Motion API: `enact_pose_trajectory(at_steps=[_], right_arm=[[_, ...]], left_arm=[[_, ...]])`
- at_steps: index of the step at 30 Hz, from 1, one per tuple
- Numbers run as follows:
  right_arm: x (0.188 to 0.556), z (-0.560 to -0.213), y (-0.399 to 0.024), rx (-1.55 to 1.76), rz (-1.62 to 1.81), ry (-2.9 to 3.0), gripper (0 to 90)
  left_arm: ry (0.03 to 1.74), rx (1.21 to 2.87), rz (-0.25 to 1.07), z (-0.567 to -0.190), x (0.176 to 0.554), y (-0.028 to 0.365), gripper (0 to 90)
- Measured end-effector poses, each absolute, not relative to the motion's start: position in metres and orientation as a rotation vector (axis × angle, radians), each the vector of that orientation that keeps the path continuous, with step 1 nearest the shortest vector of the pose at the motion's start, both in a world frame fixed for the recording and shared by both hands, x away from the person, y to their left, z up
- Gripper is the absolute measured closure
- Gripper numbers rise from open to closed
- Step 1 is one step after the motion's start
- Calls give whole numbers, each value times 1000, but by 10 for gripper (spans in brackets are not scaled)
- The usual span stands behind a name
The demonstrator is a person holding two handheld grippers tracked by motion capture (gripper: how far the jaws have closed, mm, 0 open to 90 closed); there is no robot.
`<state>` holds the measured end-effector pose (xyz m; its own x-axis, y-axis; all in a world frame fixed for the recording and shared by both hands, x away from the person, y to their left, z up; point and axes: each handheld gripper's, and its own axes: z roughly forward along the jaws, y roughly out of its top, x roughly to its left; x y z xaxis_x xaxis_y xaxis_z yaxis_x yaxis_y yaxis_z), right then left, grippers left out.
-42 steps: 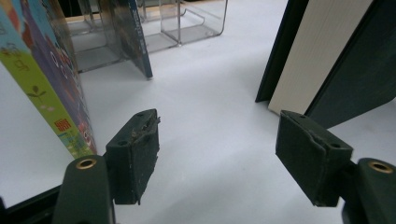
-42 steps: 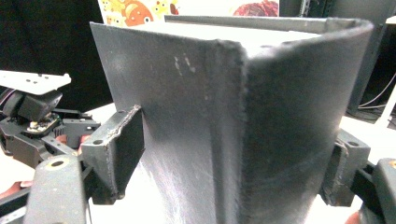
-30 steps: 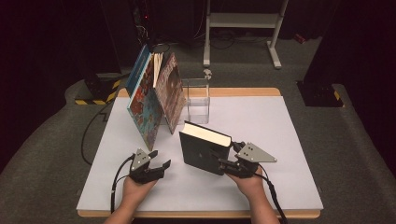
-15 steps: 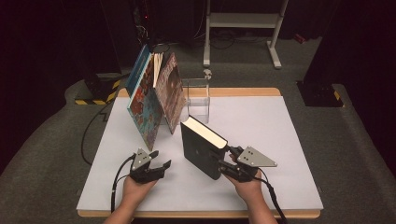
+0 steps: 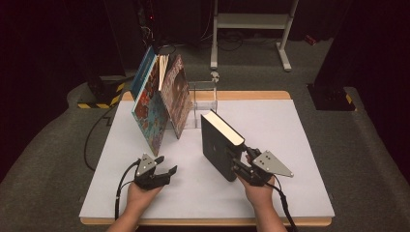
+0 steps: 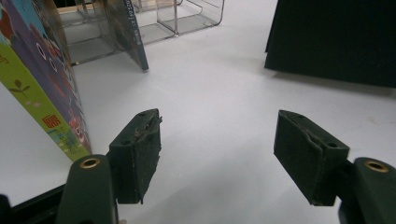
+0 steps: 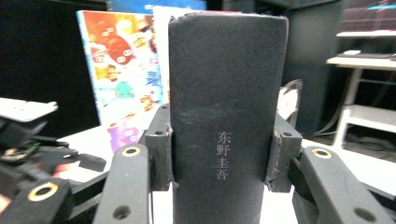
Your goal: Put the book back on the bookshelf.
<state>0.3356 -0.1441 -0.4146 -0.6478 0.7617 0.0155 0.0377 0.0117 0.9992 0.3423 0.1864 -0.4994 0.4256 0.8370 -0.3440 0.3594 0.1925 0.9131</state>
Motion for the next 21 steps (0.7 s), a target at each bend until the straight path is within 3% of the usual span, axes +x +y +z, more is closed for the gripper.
enact_pose_trajectory(at_steps=[21], right_arm=[[329, -426, -167, 864, 1645, 1725, 524]], left_arm=[[1156, 1392, 471, -499, 342, 186, 318]])
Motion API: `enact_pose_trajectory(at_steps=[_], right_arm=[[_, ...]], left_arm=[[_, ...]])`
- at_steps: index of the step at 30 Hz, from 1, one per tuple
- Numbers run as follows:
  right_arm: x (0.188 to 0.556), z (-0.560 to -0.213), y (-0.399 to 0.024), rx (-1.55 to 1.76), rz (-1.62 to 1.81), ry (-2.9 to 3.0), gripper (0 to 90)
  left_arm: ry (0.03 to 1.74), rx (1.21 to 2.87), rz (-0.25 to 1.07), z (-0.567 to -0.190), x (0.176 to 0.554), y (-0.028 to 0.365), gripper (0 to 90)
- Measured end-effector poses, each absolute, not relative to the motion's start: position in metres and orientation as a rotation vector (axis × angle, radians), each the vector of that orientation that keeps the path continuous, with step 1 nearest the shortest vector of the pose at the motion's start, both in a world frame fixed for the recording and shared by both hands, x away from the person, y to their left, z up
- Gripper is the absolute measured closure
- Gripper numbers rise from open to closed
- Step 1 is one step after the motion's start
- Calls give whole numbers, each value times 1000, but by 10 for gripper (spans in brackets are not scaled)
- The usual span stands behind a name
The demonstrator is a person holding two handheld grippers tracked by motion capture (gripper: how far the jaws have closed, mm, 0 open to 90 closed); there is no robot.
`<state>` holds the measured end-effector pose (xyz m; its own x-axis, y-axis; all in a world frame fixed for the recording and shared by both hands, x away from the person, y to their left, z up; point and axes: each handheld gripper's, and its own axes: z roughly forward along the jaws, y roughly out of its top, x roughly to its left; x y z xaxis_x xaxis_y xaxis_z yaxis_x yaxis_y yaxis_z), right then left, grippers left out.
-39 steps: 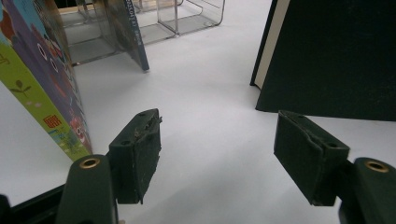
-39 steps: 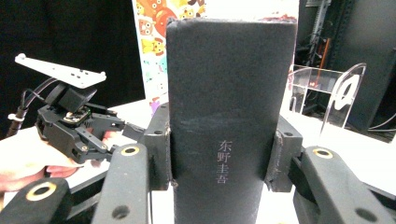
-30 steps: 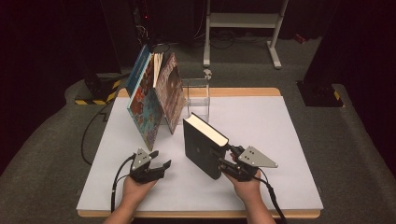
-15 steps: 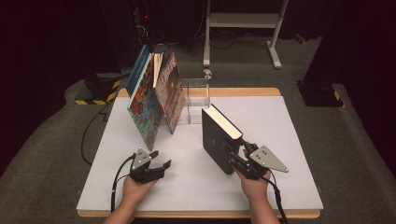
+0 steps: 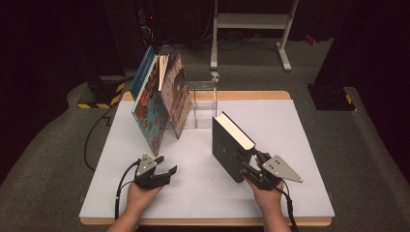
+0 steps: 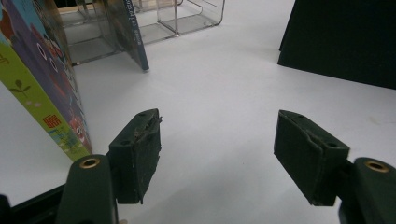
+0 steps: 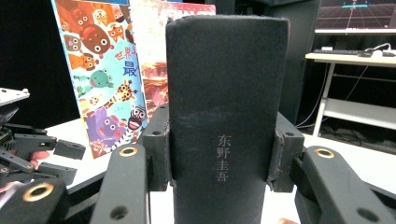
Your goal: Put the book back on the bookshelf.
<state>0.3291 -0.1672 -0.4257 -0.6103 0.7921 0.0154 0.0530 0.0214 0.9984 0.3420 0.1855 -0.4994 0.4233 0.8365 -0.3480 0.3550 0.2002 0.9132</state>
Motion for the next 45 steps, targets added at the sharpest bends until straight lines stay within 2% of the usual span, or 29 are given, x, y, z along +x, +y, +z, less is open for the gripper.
enact_pose_trajectory(at_steps=[16, 24, 27, 35, 45], right_arm=[[331, -417, -162, 924, 1626, 1833, 413], [340, -404, -156, 939, 1577, 1889, 271], [347, -402, -153, 995, 1544, 1906, 276], [349, -398, -149, 964, 1550, 1890, 469], [348, -397, -148, 943, 1520, 1893, 511]], left_arm=[[1151, 1395, 488, -500, 341, 186, 294], [1150, 1395, 488, -500, 341, 185, 294], [1150, 1398, 489, -500, 341, 185, 294], [1148, 1397, 494, -500, 341, 185, 303], [1149, 1397, 499, -500, 340, 185, 309]])
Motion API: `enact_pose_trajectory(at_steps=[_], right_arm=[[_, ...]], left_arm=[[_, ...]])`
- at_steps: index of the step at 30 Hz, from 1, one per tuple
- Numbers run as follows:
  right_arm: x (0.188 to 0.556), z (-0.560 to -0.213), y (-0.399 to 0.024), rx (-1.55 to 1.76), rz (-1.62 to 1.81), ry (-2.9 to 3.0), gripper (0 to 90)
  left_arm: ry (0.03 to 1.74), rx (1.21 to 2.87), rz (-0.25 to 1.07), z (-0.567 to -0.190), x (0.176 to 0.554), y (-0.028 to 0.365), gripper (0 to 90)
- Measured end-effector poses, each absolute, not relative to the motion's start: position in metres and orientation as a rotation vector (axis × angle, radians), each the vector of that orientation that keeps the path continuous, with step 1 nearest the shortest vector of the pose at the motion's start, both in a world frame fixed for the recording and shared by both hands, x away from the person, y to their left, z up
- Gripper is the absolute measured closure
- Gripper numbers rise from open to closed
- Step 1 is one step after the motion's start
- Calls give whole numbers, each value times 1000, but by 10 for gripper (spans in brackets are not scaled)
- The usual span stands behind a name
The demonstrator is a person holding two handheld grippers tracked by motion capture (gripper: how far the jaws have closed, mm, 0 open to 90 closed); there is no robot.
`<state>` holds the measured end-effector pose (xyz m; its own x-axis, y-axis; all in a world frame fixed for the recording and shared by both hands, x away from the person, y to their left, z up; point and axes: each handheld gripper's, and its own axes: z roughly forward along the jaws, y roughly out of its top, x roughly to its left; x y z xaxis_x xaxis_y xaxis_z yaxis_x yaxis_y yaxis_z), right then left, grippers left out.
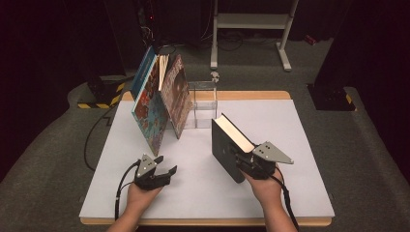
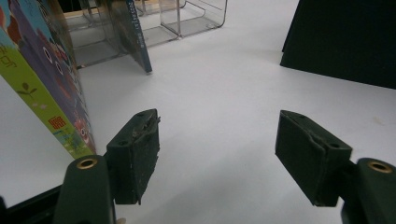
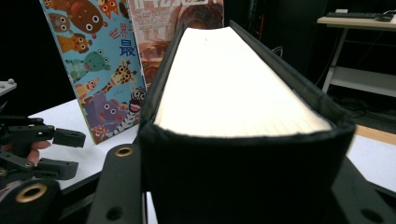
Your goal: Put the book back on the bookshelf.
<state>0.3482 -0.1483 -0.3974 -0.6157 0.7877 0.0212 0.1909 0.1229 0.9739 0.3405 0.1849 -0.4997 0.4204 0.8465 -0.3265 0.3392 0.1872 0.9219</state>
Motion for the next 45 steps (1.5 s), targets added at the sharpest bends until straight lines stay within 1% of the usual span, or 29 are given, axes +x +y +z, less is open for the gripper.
enact_pose_trajectory(at_steps=[19, 24, 25, 32, 45], right_arm=[[349, -393, -147, 960, 1479, 1930, 518], [349, -393, -147, 967, 1482, 1930, 512], [349, -393, -147, 960, 1482, 1933, 514], [347, -393, -145, 951, 1464, 1911, 535], [349, -390, -139, 987, 1452, 1888, 544]], left_arm=[[1176, 1421, 473, -500, 344, 184, 300], [1168, 1427, 489, -501, 343, 183, 296], [1166, 1423, 492, -501, 343, 183, 285], [1159, 1420, 489, -500, 342, 183, 283], [1150, 1428, 485, -500, 342, 183, 283]])
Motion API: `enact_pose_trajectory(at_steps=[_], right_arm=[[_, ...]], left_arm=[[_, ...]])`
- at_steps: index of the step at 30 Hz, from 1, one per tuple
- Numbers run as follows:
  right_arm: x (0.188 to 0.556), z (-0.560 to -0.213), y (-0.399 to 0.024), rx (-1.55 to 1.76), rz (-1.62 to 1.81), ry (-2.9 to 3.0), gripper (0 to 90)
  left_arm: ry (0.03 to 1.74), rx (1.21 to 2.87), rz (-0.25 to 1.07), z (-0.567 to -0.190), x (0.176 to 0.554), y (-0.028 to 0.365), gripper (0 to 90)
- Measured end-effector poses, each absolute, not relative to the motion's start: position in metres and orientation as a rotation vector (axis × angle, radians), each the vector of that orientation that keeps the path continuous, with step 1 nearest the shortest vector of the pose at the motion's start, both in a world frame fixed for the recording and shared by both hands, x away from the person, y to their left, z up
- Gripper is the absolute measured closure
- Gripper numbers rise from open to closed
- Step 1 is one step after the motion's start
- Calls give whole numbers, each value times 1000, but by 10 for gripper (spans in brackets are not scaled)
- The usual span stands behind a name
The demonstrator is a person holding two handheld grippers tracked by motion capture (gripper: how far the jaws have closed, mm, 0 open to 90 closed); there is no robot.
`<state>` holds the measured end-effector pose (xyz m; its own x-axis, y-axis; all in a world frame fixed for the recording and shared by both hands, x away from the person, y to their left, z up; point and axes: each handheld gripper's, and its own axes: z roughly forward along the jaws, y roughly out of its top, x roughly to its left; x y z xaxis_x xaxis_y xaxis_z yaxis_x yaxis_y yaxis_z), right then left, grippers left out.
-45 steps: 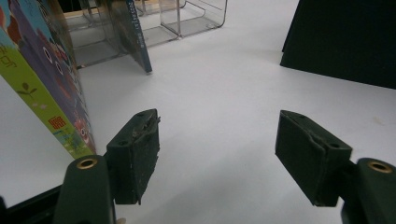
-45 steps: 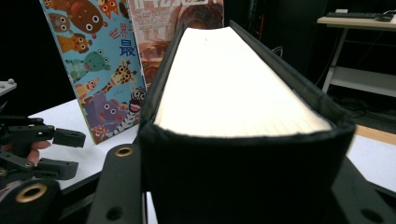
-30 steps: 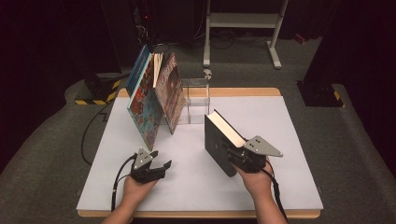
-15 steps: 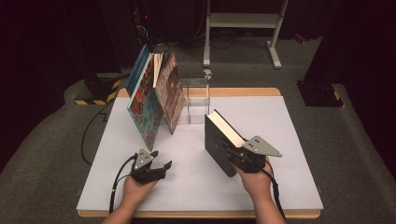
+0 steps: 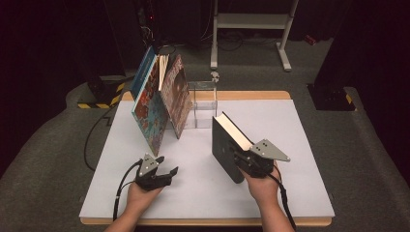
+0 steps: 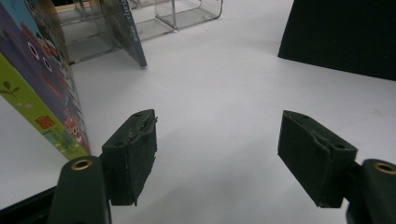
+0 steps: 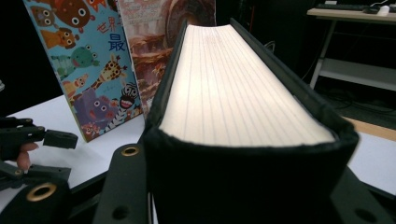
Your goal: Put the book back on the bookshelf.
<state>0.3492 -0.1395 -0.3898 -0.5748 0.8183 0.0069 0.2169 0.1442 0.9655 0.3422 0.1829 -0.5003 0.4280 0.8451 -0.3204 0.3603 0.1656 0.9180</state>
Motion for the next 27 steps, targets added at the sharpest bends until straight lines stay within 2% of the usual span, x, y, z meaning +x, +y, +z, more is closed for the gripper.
enact_pose_trajectory(at_steps=[17, 27], right_arm=[[377, -363, -106, 995, 1428, 1826, 543], [413, -358, -79, 1021, 1401, 1772, 543]], left_arm=[[1136, 1434, 489, -501, 341, 181, 254], [1140, 1435, 480, -501, 342, 181, 241]])
